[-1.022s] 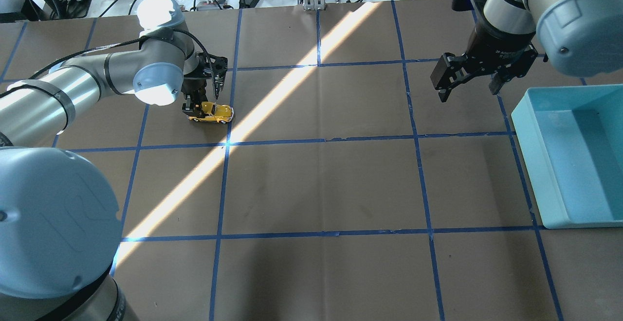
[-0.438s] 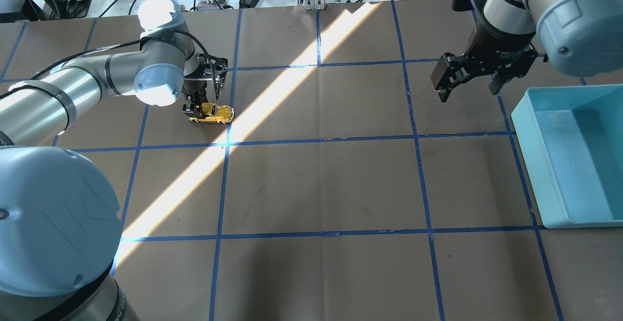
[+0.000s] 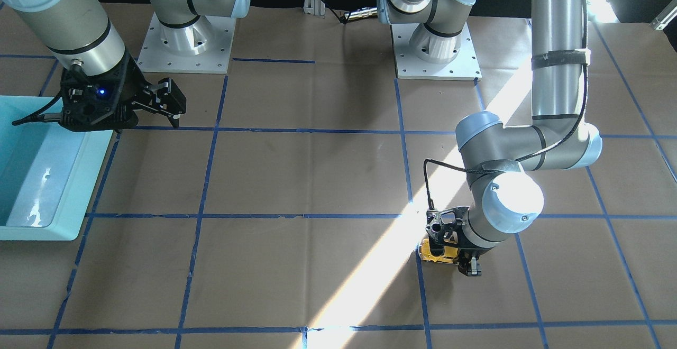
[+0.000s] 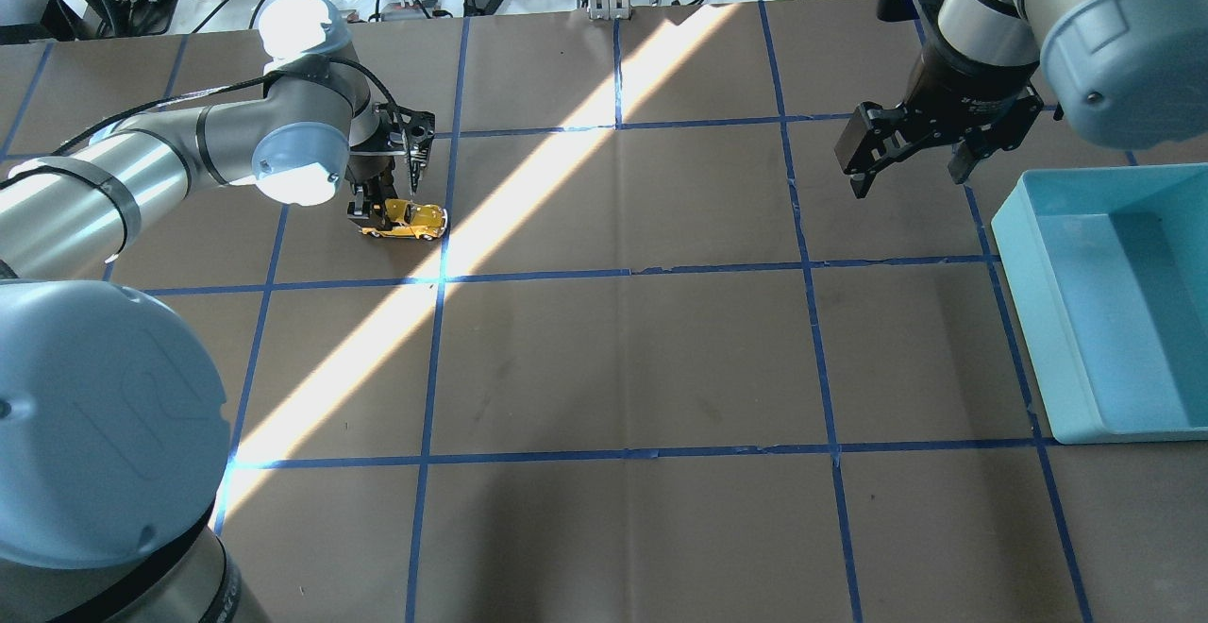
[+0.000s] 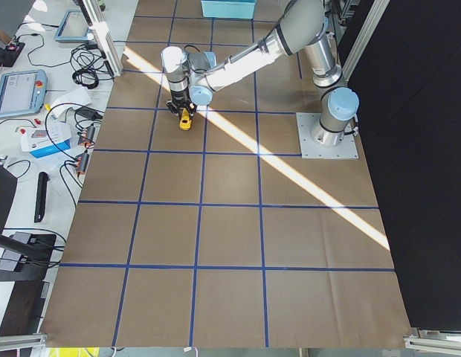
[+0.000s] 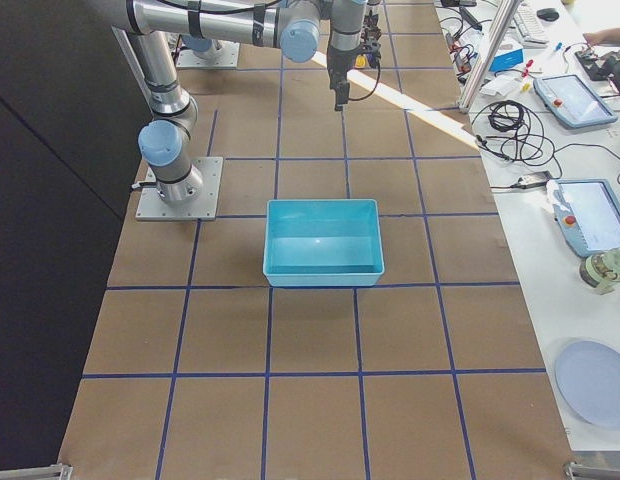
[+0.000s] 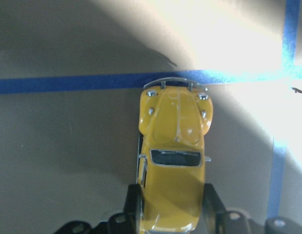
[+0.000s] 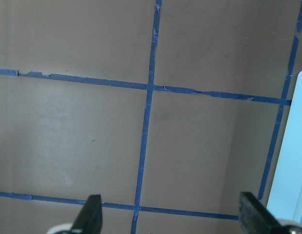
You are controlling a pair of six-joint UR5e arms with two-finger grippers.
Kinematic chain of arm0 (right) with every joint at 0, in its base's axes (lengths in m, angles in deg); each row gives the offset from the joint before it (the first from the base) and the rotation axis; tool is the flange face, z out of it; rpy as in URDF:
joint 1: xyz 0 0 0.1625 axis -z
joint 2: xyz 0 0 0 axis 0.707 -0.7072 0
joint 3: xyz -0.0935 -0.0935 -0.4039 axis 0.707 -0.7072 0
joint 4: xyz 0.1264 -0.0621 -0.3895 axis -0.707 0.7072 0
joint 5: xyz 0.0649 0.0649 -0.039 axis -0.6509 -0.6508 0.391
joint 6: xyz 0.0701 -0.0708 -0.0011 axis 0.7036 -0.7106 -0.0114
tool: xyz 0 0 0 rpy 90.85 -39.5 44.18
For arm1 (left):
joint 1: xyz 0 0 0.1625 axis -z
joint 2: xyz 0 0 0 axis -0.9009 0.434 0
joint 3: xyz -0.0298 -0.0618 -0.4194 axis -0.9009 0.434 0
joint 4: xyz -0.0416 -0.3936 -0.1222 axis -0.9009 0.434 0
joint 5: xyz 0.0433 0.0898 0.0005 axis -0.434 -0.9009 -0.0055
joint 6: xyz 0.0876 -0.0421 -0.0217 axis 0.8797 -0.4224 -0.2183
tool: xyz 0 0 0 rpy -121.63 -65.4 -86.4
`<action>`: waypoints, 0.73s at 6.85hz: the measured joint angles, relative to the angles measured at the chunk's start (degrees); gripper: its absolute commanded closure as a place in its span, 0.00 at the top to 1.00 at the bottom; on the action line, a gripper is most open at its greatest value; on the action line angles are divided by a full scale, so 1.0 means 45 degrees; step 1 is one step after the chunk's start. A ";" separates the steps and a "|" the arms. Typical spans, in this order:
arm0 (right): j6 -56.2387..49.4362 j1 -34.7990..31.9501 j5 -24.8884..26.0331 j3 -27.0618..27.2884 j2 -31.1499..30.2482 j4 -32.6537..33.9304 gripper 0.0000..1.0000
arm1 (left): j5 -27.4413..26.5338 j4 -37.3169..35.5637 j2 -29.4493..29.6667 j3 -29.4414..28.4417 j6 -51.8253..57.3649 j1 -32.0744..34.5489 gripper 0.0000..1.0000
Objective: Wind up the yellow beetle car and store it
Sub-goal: 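Press the car down and drag it backward with the left gripper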
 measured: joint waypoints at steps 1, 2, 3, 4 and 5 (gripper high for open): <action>-0.0001 0.0000 0.0000 0.0000 0.0002 -0.0004 1.00 | -0.0003 0.0005 -0.0003 0.0001 0.0014 -0.0088 0.06; -0.0001 0.0000 0.0000 0.0000 0.0003 -0.0004 1.00 | -0.0009 0.0014 -0.0011 0.0001 0.0021 -0.0191 0.06; -0.0001 0.0000 0.0000 0.0000 0.0007 0.0000 1.00 | -0.0008 0.0020 -0.0017 0.0002 0.0022 -0.0319 0.06; -0.0005 0.0000 0.0000 0.0000 0.0011 -0.0004 1.00 | -0.0014 0.0019 -0.0018 0.0001 0.0028 -0.0400 0.06; -0.0014 0.0000 0.0000 0.0000 0.0012 -0.0007 1.00 | -0.0017 0.0020 -0.0019 0.0001 0.0032 -0.0437 0.06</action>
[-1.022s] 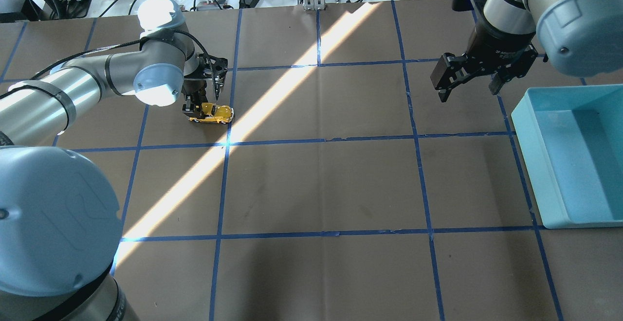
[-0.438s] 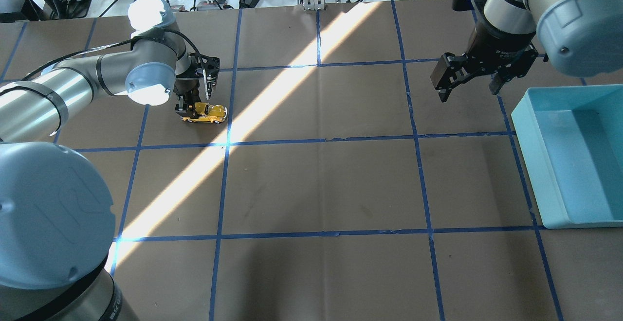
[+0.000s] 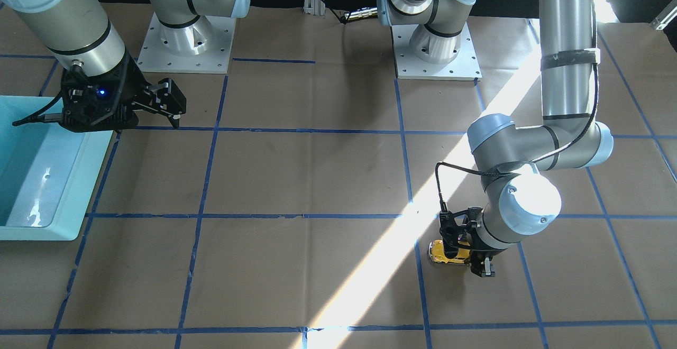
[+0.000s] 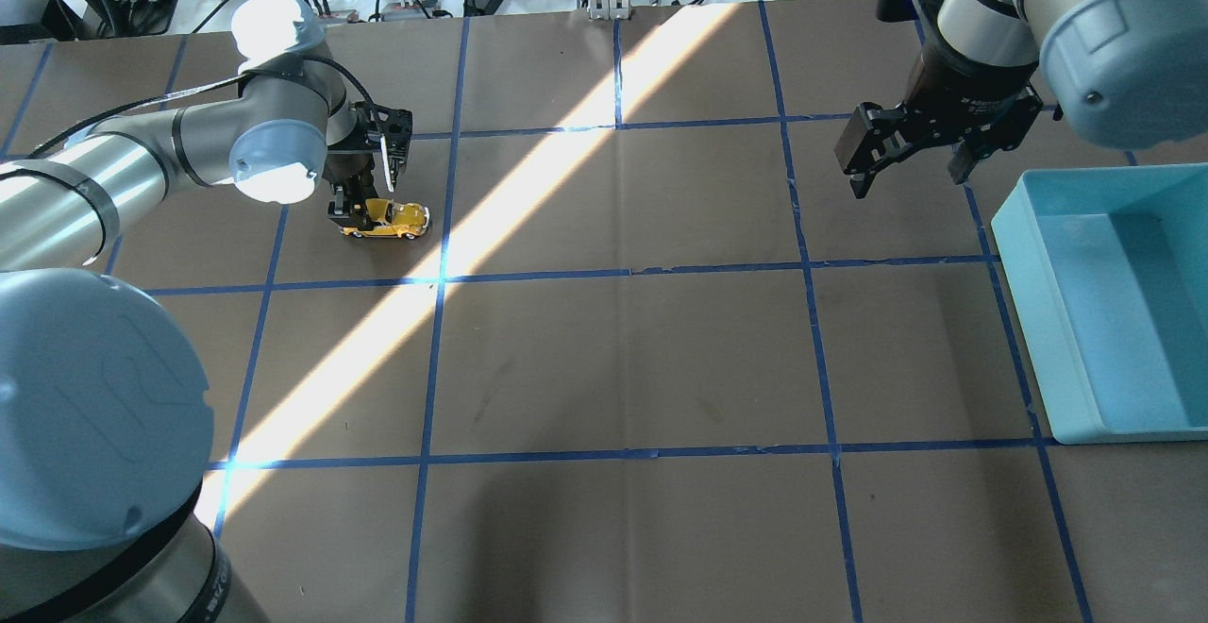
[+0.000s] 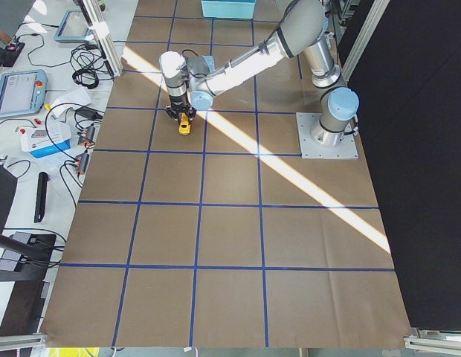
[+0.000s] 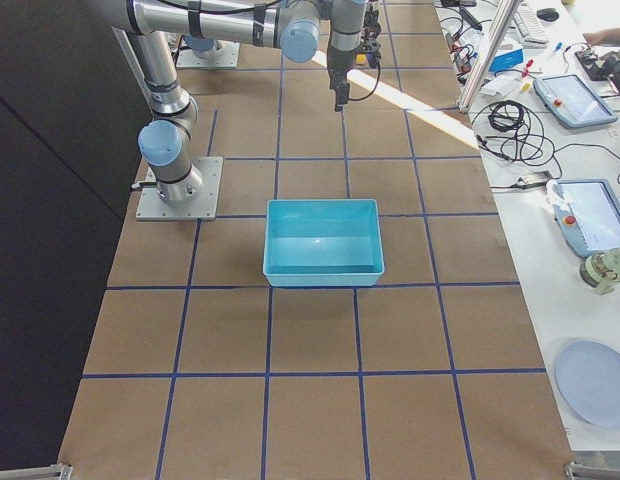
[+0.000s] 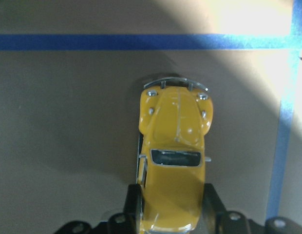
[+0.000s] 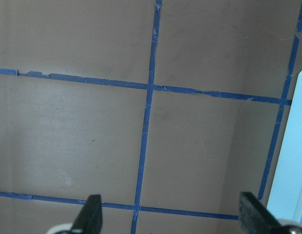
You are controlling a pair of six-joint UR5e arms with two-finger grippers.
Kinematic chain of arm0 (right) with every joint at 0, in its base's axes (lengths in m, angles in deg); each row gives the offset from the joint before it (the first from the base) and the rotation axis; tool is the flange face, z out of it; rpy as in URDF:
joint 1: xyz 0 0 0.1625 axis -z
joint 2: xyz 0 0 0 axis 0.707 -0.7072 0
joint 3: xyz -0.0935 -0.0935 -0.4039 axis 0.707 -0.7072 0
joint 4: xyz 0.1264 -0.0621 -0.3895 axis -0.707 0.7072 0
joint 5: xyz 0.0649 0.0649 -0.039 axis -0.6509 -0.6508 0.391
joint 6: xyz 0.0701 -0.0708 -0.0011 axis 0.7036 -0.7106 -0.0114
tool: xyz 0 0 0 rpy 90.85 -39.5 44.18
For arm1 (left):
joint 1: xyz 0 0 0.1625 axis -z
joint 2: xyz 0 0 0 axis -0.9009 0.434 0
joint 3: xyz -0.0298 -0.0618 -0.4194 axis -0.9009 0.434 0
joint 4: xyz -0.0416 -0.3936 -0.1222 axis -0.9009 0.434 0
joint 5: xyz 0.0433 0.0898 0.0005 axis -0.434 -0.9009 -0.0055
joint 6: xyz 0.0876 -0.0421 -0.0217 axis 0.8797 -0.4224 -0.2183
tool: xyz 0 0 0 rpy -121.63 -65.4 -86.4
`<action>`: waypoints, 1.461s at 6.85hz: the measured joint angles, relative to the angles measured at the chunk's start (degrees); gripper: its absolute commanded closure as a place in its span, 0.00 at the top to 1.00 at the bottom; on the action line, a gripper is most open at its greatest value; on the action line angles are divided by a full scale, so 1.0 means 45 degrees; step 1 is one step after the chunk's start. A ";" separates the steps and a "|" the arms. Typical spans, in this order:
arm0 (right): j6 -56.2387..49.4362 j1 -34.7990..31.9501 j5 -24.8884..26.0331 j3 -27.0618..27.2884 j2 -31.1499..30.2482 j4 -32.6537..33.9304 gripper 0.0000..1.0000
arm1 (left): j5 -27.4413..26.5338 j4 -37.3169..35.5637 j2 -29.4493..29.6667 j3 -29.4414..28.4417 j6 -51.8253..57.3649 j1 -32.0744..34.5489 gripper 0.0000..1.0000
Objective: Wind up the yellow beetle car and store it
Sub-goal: 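Press the car down and drag it backward with the left gripper, then keep dragging the car backward along the table with the left gripper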
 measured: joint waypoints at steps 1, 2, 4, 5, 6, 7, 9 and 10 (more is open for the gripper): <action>-0.0004 0.0000 0.0000 0.0000 0.0000 -0.0001 1.00 | -0.0001 0.0000 0.0000 0.0000 -0.0004 -0.0060 0.06; -0.0002 0.0000 0.0000 0.0000 0.0001 -0.0001 1.00 | -0.0006 0.0000 -0.0001 0.0000 -0.0007 -0.0166 0.06; 0.0011 0.0000 0.0000 0.0000 0.0001 -0.0002 1.00 | -0.0019 0.0000 0.0000 -0.0001 -0.0004 -0.0296 0.06; 0.0012 0.0000 0.0000 0.0000 0.0001 -0.0002 1.00 | -0.0020 0.0020 -0.0017 0.0000 0.0005 -0.0381 0.06; 0.0013 0.0000 -0.0001 0.0000 0.0001 -0.0002 1.00 | -0.0017 0.0060 -0.0033 0.0003 0.0019 -0.0568 0.06; 0.0009 0.0000 0.0000 0.0000 0.0001 -0.0001 1.00 | -0.0008 0.0080 -0.0038 0.0007 0.0048 -0.0764 0.06; -0.0004 0.0000 0.0000 0.0000 0.0001 -0.0002 1.00 | -0.0006 0.0104 -0.0048 0.0013 0.0083 -0.0932 0.06; -0.0006 0.0000 0.0000 0.0000 0.0001 -0.0001 1.00 | -0.0011 0.0100 -0.0035 0.0015 0.0087 -0.0960 0.06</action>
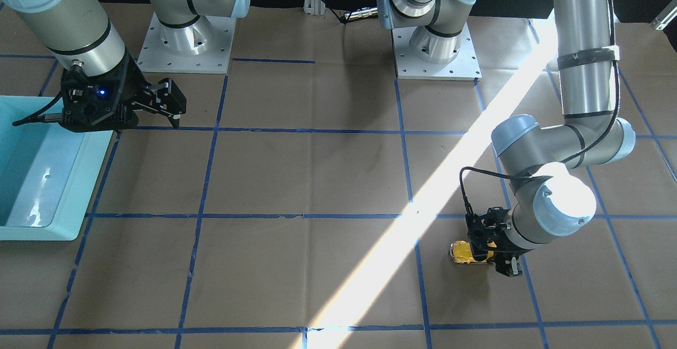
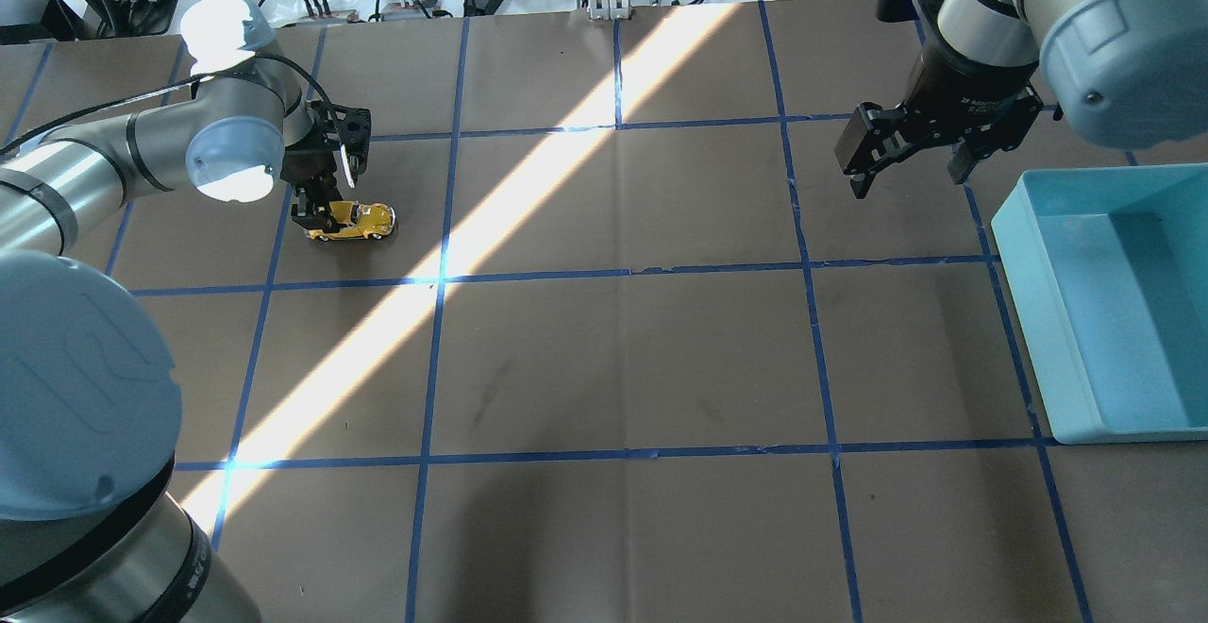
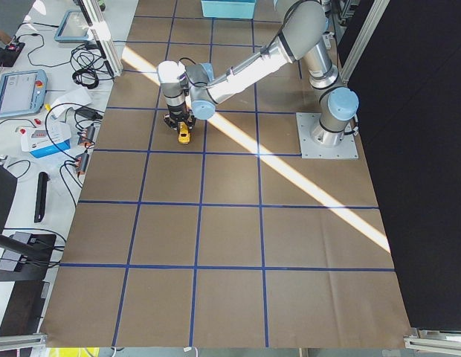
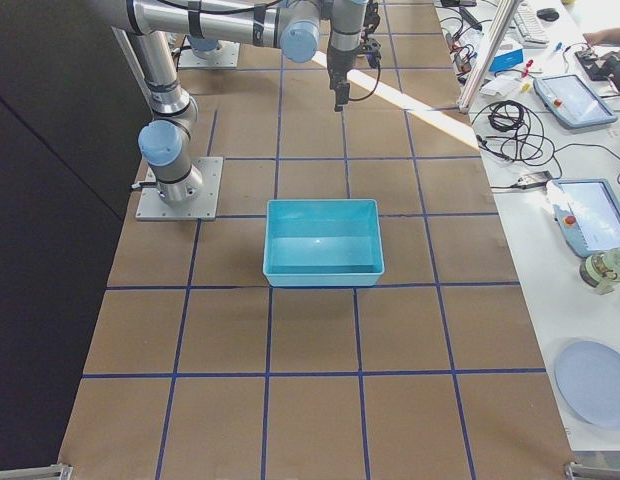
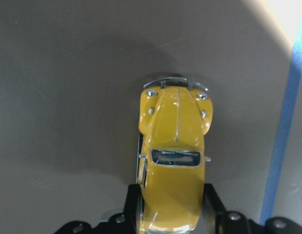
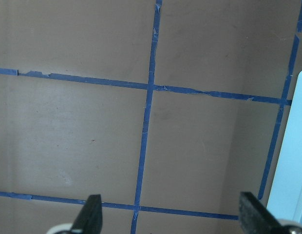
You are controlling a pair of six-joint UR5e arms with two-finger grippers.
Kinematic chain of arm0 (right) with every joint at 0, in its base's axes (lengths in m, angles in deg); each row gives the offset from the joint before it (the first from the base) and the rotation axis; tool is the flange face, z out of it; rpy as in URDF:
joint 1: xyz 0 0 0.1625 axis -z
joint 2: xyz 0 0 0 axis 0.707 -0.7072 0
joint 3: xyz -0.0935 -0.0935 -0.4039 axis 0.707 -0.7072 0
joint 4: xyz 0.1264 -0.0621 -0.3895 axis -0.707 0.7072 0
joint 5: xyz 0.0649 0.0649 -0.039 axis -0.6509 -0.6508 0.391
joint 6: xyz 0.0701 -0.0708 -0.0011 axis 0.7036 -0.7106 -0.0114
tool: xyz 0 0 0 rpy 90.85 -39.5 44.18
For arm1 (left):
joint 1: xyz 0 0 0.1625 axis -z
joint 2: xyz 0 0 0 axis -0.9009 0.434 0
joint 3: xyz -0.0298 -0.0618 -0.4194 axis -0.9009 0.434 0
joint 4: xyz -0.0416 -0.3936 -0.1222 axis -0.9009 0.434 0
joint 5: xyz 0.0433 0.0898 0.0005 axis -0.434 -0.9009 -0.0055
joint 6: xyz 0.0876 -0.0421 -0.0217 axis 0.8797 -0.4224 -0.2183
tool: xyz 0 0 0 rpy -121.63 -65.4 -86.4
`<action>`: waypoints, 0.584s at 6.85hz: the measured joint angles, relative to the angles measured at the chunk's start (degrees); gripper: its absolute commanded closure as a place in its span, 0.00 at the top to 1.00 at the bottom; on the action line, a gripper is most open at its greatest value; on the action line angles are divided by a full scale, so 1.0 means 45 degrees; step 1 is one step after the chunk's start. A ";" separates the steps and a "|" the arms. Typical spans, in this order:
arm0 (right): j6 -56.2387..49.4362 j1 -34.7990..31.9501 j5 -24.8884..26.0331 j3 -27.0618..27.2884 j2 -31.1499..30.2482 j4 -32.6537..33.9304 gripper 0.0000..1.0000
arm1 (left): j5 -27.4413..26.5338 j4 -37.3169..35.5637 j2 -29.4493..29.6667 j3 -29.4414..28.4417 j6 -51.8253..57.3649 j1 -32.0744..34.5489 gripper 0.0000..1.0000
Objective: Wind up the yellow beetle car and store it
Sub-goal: 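Keep dragging the car backward along the table with the left gripper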
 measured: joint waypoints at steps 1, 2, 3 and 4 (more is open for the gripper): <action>-0.0001 0.0000 0.0000 0.0000 0.0006 -0.0001 1.00 | 0.0000 -0.0028 0.0017 0.0004 0.0001 -0.0008 0.06; -0.0005 0.0000 0.0000 0.0000 0.0013 0.0000 1.00 | -0.0005 -0.0047 0.0029 0.0001 0.0007 -0.0019 0.06; -0.0014 0.0000 0.0000 0.0000 0.0016 0.0000 1.00 | 0.0002 -0.0058 0.0032 -0.0002 0.0010 -0.0075 0.06; -0.0018 0.0000 0.0000 0.0000 0.0019 0.0000 1.00 | 0.0017 -0.0062 0.0037 -0.0002 0.0010 -0.0161 0.06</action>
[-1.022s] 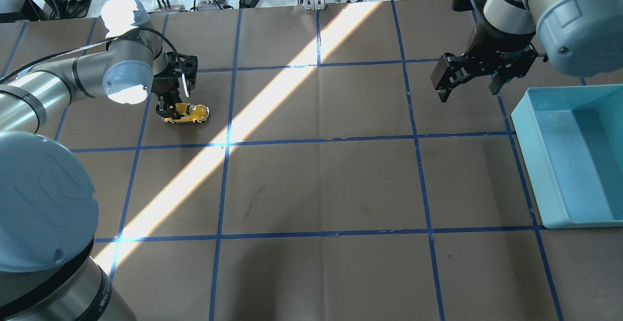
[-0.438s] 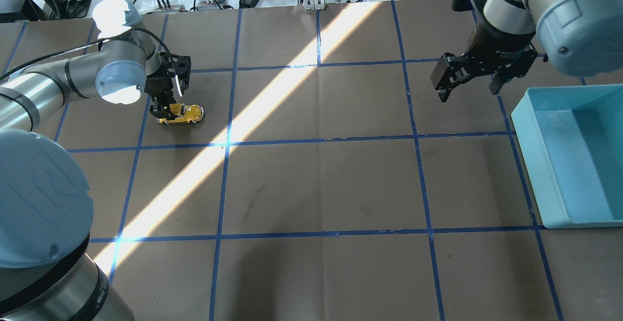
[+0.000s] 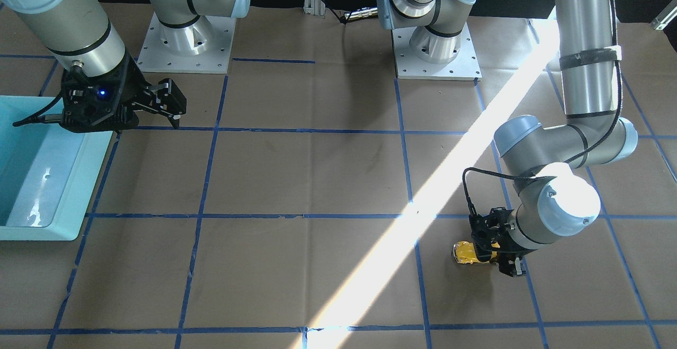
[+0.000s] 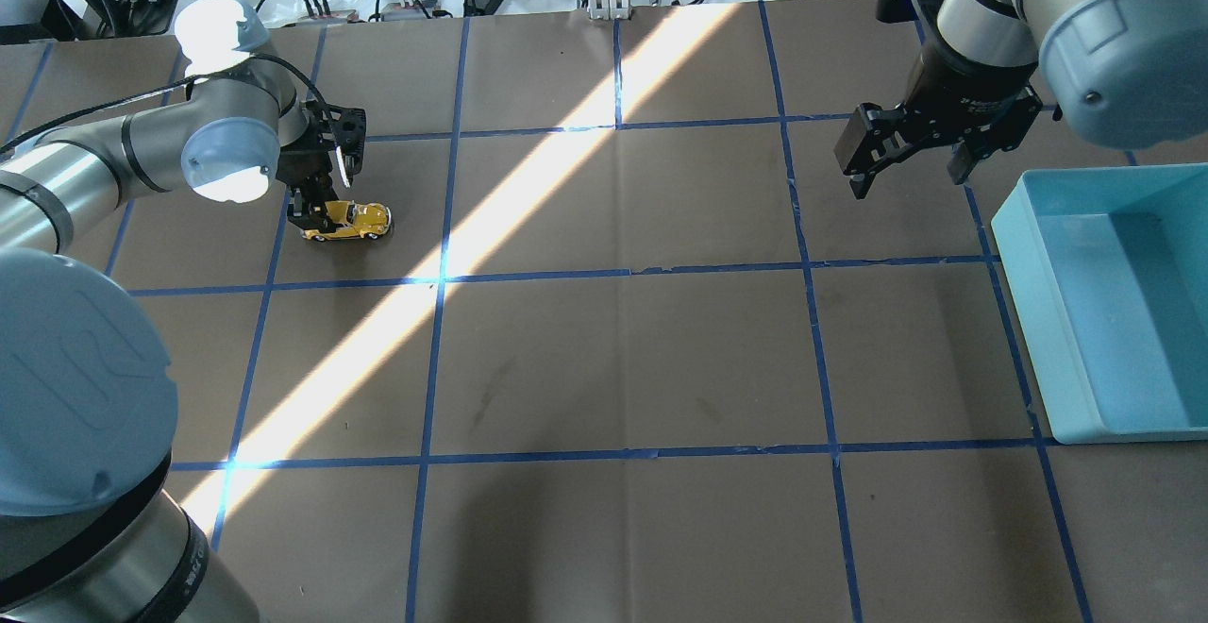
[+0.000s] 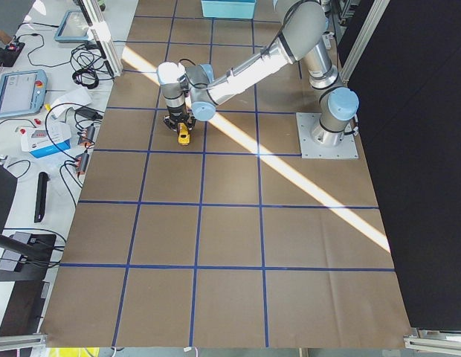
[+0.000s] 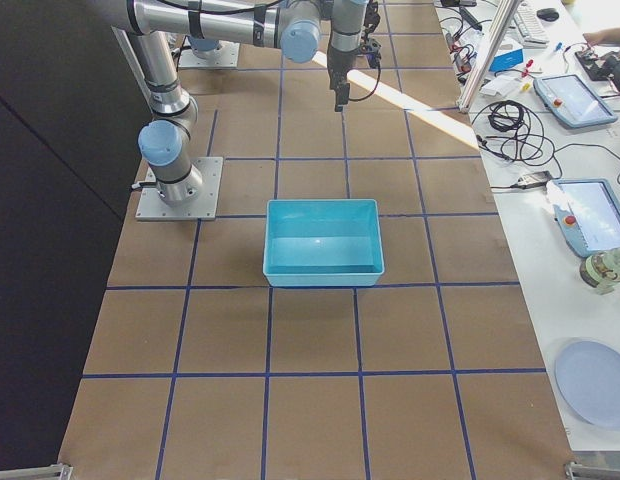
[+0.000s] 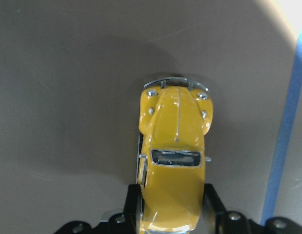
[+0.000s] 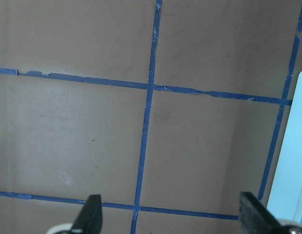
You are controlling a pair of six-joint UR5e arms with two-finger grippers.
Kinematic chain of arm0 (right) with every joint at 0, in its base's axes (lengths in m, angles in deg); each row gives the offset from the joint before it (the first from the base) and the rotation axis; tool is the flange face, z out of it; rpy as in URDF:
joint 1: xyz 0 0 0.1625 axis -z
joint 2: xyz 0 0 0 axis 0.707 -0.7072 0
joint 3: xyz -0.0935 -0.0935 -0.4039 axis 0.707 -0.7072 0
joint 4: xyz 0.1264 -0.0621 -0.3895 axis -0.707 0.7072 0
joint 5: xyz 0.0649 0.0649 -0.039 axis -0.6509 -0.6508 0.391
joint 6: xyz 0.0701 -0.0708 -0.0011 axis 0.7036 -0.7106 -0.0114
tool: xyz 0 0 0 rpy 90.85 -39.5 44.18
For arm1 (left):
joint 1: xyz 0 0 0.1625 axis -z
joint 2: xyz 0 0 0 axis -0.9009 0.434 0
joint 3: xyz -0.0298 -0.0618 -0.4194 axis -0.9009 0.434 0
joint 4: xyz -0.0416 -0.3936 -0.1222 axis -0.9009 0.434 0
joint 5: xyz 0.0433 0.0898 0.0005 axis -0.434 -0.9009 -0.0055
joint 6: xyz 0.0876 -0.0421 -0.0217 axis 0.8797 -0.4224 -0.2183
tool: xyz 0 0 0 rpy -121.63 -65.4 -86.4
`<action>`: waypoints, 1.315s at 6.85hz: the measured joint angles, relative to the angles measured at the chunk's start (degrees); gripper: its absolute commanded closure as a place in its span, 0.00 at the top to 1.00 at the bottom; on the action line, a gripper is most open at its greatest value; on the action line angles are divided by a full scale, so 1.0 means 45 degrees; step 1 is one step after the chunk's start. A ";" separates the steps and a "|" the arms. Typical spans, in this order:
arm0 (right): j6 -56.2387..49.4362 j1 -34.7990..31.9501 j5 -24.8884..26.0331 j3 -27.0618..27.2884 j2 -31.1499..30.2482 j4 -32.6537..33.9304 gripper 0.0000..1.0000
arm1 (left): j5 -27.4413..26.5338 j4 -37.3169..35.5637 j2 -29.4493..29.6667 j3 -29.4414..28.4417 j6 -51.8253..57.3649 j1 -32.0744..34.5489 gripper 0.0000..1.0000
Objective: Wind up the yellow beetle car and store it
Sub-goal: 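Keep dragging the car backward along the table with the left gripper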
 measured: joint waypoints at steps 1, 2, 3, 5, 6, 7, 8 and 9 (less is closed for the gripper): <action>-0.0002 0.0000 0.0000 0.0000 0.0000 0.0000 1.00 | 0.0009 -0.0003 0.0006 0.0005 0.0023 -0.0056 0.06; -0.0007 0.0000 0.0000 0.0000 0.0001 0.0000 1.00 | 0.0016 -0.0003 0.0022 0.0013 0.0087 -0.0125 0.06; -0.0021 0.0004 0.0000 0.0000 0.0000 0.0004 1.00 | 0.0021 -0.0003 0.0029 0.0024 0.0154 -0.0187 0.06; -0.0039 0.0017 0.0000 0.0000 0.0000 0.0017 1.00 | 0.0014 -0.0016 0.0029 0.0025 0.0218 -0.0234 0.06; -0.0041 0.0019 0.0000 0.0000 0.0001 0.0014 1.00 | 0.0008 -0.0018 0.0029 0.0026 0.0235 -0.0239 0.06; -0.0042 0.0019 0.0000 0.0000 0.0000 0.0011 1.00 | 0.0000 -0.0018 0.0028 0.0026 0.0242 -0.0250 0.06; -0.0038 0.0019 0.0000 0.0000 0.0000 0.0015 1.00 | -0.0010 -0.0019 0.0029 0.0026 0.0244 -0.0257 0.06; -0.0029 0.0019 0.0000 0.0000 0.0000 0.0014 1.00 | -0.0020 -0.0019 0.0028 0.0026 0.0245 -0.0261 0.06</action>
